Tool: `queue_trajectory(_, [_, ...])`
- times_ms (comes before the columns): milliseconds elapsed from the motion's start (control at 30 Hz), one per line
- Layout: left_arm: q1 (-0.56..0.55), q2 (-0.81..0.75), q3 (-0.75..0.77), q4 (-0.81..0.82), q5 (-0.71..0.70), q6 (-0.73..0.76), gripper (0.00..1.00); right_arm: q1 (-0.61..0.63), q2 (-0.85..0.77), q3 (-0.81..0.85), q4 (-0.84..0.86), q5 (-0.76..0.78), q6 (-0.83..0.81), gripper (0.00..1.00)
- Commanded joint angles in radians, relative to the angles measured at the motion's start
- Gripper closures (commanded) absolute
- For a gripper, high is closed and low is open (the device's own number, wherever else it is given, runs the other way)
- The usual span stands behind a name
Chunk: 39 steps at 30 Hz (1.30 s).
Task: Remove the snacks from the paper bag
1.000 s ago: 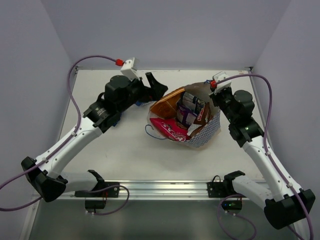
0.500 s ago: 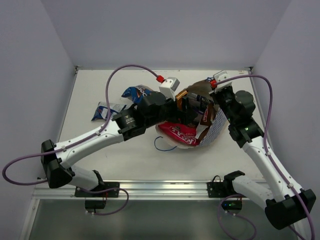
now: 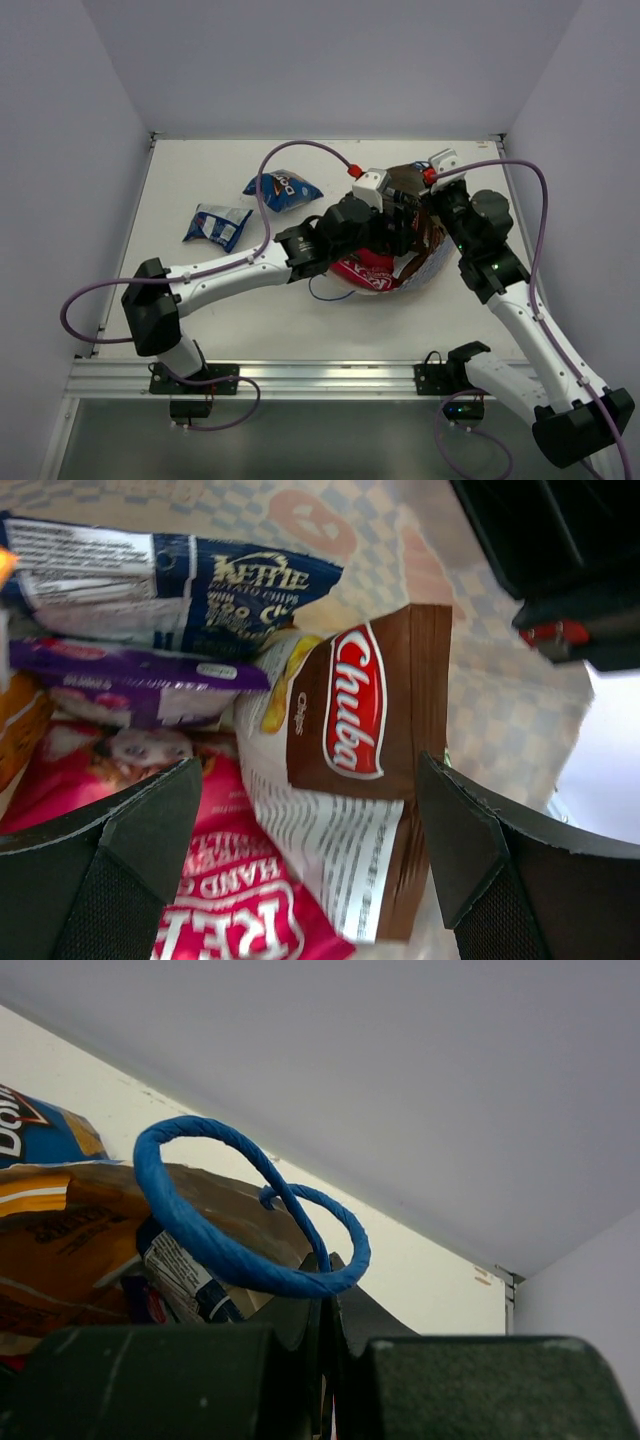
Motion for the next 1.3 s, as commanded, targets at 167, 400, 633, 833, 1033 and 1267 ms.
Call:
queue_trajectory(167, [-0.010, 0.072, 0.025, 0.283, 0.045, 0.023, 0.06, 0.004, -0.025, -0.007, 0.081, 0.000, 0.028, 1.00])
queue_trajectory(400, [-0.013, 0.169, 0.054, 0.277, 0.048, 0.014, 0.10, 0.004, -0.028, -0.015, 0.082, 0.003, 0.036, 1.00])
queue_trajectory(633, [-0.022, 0.164, 0.022, 0.311, 0.060, 0.009, 0.29, 0.004, -0.028, -0.026, 0.085, 0.026, 0.031, 1.00])
queue_trajectory(833, [-0.020, 0.161, -0.007, 0.289, -0.001, 0.014, 0.88, 0.004, -0.030, -0.027, 0.088, 0.043, 0.033, 1.00])
queue_trajectory(1033, [-0.020, 0.109, -0.044, 0.295, -0.035, 0.057, 1.00, 0.004, -0.030, -0.040, 0.093, 0.056, 0.033, 1.00])
queue_trajectory(1267, [-0.008, -0.031, -0.099, 0.308, -0.056, 0.115, 1.00, 0.002, -0.012, -0.046, 0.104, 0.122, 0.027, 1.00])
